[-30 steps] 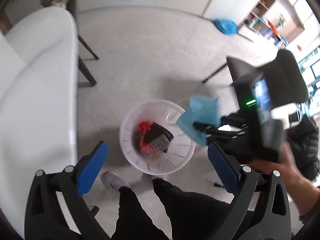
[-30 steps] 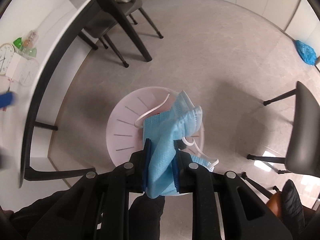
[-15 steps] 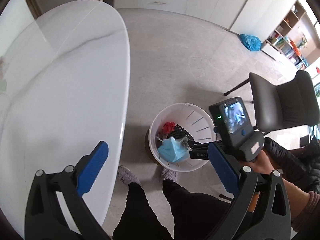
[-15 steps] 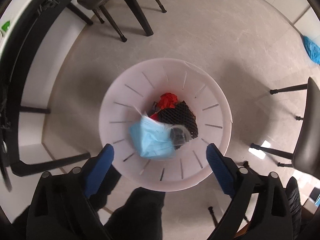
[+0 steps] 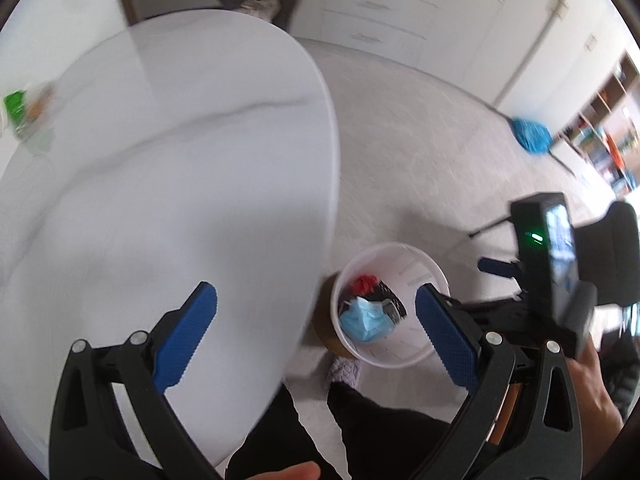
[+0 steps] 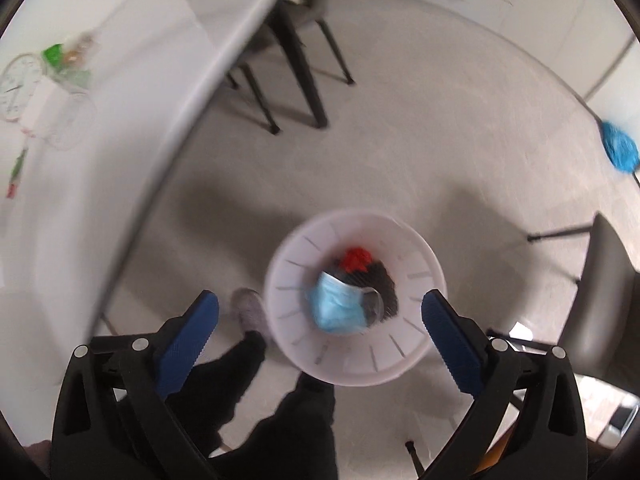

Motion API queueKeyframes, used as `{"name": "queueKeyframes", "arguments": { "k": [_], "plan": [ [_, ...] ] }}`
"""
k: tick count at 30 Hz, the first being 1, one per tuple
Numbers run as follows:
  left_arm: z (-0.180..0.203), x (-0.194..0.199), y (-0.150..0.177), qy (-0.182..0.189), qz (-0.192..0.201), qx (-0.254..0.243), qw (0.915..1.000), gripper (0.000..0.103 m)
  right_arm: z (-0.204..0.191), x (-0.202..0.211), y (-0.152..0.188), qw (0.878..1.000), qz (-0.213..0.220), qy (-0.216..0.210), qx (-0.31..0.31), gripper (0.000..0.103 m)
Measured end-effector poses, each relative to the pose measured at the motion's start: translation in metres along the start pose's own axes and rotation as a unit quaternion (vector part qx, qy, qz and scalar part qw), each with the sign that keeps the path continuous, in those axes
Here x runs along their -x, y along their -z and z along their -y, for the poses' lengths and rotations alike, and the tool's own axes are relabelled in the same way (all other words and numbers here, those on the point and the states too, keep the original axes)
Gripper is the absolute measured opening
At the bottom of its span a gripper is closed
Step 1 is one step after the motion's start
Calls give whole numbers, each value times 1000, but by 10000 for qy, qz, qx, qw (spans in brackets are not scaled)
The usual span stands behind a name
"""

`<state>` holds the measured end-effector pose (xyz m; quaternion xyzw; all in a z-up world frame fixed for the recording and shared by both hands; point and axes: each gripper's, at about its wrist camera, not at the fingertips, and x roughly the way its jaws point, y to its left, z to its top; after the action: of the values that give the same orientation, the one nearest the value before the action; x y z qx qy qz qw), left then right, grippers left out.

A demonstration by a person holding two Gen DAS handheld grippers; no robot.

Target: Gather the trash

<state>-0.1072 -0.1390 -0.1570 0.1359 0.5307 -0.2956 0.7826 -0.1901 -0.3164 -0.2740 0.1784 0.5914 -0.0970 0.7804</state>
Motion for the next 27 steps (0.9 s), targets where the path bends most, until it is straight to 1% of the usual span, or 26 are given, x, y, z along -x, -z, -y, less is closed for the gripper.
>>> {"name": "queueKeyframes", "arguments": {
  "k": [4, 7, 9, 12, 14, 16, 17, 19, 20, 21, 22, 23, 25, 27],
  "plan": [
    [-28, 25, -2, -220, 283, 413, 9985, 95, -38, 36, -16, 9985, 327, -144, 427, 101],
    [-53, 49, 0, -484, 522, 779, 9944, 95, -67, 63, -31, 9948, 567, -291, 793, 101],
    [-69, 63, 2, -683, 643, 1008, 9905, 95, -89, 84, -43, 9905, 799, -379, 1058, 101],
    [-96, 90, 3, -984, 870, 1387, 9816, 95, -122, 116, -59, 9817, 1186, -517, 1397, 101],
    [-114, 115, -1, -1213, 1129, 1610, 9729, 95, -145, 141, -72, 9730, 1508, -647, 1624, 101],
    [-131, 144, -9, -1437, 1396, 1803, 9630, 95, -166, 166, -84, 9625, 1849, -757, 1837, 101],
    [-140, 158, -15, -1575, 1490, 1908, 9574, 95, -179, 185, -91, 9544, 2086, -792, 1981, 101],
    [-152, 188, -25, -1745, 1802, 2060, 9459, 95, -197, 212, -101, 9403, 2460, -820, 2205, 101],
    [-157, 202, -29, -1838, 1936, 2138, 9397, 95, -208, 231, -107, 9294, 2719, -847, 2347, 101],
    [-163, 219, -34, -1977, 2121, 2237, 9305, 95, -217, 249, -111, 9194, 2942, -869, 2460, 101],
    [-169, 239, -39, -2116, 2387, 2311, 9191, 95, -224, 267, -115, 9090, 3166, -904, 2554, 101],
    [-173, 254, -44, -2239, 2547, 2390, 9099, 95, -230, 281, -119, 9013, 3327, -946, 2610, 101],
    [-180, 276, -53, -2444, 2764, 2577, 8930, 95, -239, 308, -125, 8857, 3618, -1063, 2707, 101],
    [-186, 294, -59, -2619, 2903, 2765, 8779, 95, -246, 325, -128, 8755, 3744, -1197, 2810, 101]
  ]
}}
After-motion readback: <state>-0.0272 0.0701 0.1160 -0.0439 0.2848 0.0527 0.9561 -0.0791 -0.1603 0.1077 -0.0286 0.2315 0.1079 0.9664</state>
